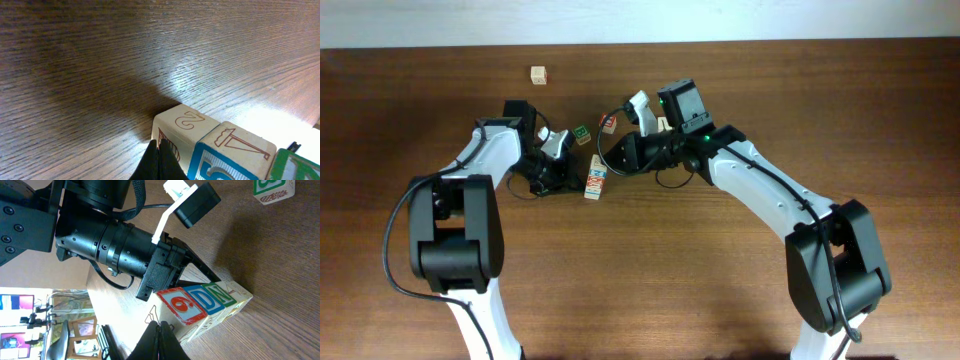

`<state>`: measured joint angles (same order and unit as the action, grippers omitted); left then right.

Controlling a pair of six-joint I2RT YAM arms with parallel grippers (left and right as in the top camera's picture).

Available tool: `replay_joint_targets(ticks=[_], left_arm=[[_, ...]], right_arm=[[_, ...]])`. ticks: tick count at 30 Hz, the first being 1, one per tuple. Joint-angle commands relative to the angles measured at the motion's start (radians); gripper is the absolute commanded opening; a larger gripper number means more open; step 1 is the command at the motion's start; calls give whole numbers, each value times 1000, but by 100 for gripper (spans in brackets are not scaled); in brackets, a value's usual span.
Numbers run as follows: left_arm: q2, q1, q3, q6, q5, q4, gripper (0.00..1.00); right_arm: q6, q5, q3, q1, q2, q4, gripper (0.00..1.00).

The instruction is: Rotate 5 blocks

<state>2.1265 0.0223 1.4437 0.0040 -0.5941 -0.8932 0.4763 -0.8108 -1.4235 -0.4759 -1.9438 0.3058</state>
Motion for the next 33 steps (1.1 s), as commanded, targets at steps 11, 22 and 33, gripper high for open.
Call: replay_joint_targets(ticks=[11,22,33], left_arm=[[0,20,11,12,-65,-17,0],[0,34,11,12,-65,-18,0],[0,34,11,11,-65,-25,0]], right_arm=[[12,64,22,-29,-32,12,5],[12,64,22,-30,-32,12,5],[12,64,22,-30,-32,13,5]])
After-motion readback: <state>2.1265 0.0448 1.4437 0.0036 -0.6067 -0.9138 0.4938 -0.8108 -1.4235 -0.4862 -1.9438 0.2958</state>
